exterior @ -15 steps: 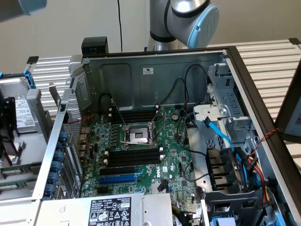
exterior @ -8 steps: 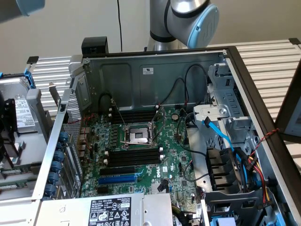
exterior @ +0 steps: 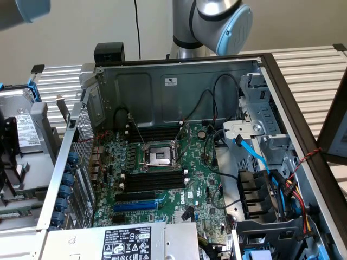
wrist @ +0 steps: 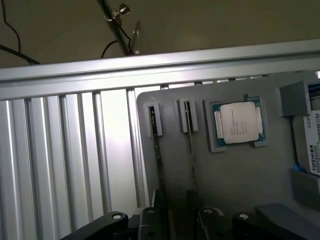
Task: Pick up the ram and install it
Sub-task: 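Pick up the ram and move it above insertion slot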
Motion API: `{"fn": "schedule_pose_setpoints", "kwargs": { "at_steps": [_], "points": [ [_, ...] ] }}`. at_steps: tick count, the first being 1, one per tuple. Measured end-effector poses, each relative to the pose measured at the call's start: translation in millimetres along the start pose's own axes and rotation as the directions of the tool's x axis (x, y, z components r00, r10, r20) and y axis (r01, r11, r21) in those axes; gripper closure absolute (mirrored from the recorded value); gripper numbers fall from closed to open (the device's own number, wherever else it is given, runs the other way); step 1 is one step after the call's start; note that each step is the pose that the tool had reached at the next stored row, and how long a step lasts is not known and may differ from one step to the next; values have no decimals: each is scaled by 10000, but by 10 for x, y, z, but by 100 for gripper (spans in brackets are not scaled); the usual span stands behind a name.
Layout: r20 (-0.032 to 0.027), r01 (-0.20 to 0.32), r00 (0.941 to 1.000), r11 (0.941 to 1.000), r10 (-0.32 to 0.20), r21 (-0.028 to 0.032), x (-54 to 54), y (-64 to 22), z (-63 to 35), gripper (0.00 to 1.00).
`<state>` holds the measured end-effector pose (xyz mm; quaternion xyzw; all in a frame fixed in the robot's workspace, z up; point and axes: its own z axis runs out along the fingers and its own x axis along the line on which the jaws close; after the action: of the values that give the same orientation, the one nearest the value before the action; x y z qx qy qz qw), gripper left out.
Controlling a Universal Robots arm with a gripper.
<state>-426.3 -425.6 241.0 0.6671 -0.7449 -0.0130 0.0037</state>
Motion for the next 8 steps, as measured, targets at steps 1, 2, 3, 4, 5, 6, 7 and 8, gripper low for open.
{"fn": "schedule_pose_setpoints", "kwargs": {
  "at_steps": [1, 2, 3, 4, 5, 6, 7, 8],
  "points": [
    [1, 27, 10000, 10000, -27, 28, 5, 0, 2, 67],
    [2, 52, 10000, 10000, -52, 54, 12, -1, 4, 67],
    [4, 75, 10000, 9999, -75, 74, 21, -2, 7, 67],
    [4, 95, 10000, 9999, -95, 77, 36, -3, 12, 67],
    [3, 116, 9999, 9999, -116, 77, 51, -6, 20, 67],
    [3, 138, 9999, 9999, -138, 78, 67, -7, 30, 67],
    [2, 160, 9999, 9998, -160, 77, 80, -9, 41, 67],
    [1, 190, 9998, 9998, -190, 76, 92, -11, 59, 67]
  ]
}}
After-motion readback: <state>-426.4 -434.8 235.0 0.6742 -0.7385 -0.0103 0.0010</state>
